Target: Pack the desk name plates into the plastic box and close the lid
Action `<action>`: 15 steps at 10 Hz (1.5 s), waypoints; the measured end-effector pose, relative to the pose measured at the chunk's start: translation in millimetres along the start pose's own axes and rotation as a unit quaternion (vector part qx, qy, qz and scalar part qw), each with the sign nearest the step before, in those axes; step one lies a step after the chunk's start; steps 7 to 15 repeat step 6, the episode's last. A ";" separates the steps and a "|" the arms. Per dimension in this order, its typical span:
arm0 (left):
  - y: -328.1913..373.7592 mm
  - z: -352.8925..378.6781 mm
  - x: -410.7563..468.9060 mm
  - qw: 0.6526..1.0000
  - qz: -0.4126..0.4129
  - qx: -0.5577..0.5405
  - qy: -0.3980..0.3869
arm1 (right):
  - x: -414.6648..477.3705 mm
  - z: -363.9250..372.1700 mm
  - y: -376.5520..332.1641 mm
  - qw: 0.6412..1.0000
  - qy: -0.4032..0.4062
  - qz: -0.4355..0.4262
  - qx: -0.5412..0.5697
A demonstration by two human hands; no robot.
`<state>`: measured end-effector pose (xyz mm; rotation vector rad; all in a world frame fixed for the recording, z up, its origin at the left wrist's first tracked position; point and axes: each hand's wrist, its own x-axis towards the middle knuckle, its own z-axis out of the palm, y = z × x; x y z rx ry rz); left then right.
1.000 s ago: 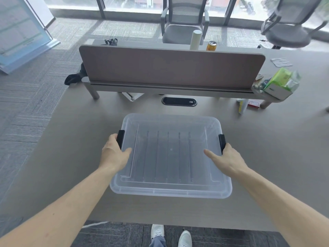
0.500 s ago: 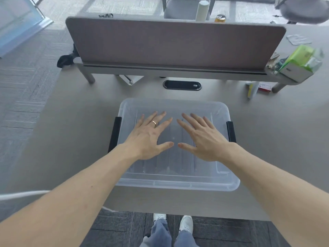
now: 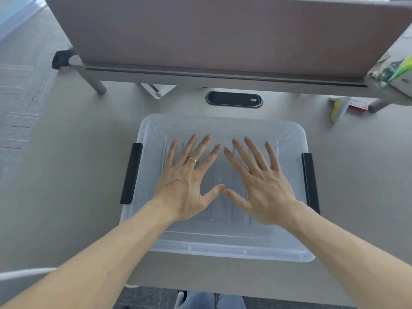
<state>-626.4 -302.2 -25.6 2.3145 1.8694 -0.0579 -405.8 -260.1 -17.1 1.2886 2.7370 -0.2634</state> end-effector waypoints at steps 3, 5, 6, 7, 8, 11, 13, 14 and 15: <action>1.3 -7.9 2.8 0.999 0.005 0.016 -0.037 | 3.8 -8.2 1.7 0.999 -0.042 -0.011 -0.003; 3.1 -52.1 4.0 0.991 0.002 0.011 -0.134 | -17.4 -95.9 -7.2 0.996 -0.059 -0.003 0.073; 7.1 -98.9 2.4 0.984 0.005 -0.008 -0.180 | -58.9 -172.3 -5.2 0.978 0.087 0.003 0.190; 7.1 -98.9 2.4 0.984 0.005 -0.008 -0.180 | -58.9 -172.3 -5.2 0.978 0.087 0.003 0.190; 7.1 -98.9 2.4 0.984 0.005 -0.008 -0.180 | -58.9 -172.3 -5.2 0.978 0.087 0.003 0.190; 7.1 -98.9 2.4 0.984 0.005 -0.008 -0.180 | -58.9 -172.3 -5.2 0.978 0.087 0.003 0.190; 7.1 -98.9 2.4 0.984 0.005 -0.008 -0.180 | -58.9 -172.3 -5.2 0.978 0.087 0.003 0.190; 7.1 -98.9 2.4 0.984 0.005 -0.008 -0.180 | -58.9 -172.3 -5.2 0.978 0.087 0.003 0.190; 7.1 -98.9 2.4 0.984 0.005 -0.008 -0.180 | -58.9 -172.3 -5.2 0.978 0.087 0.003 0.190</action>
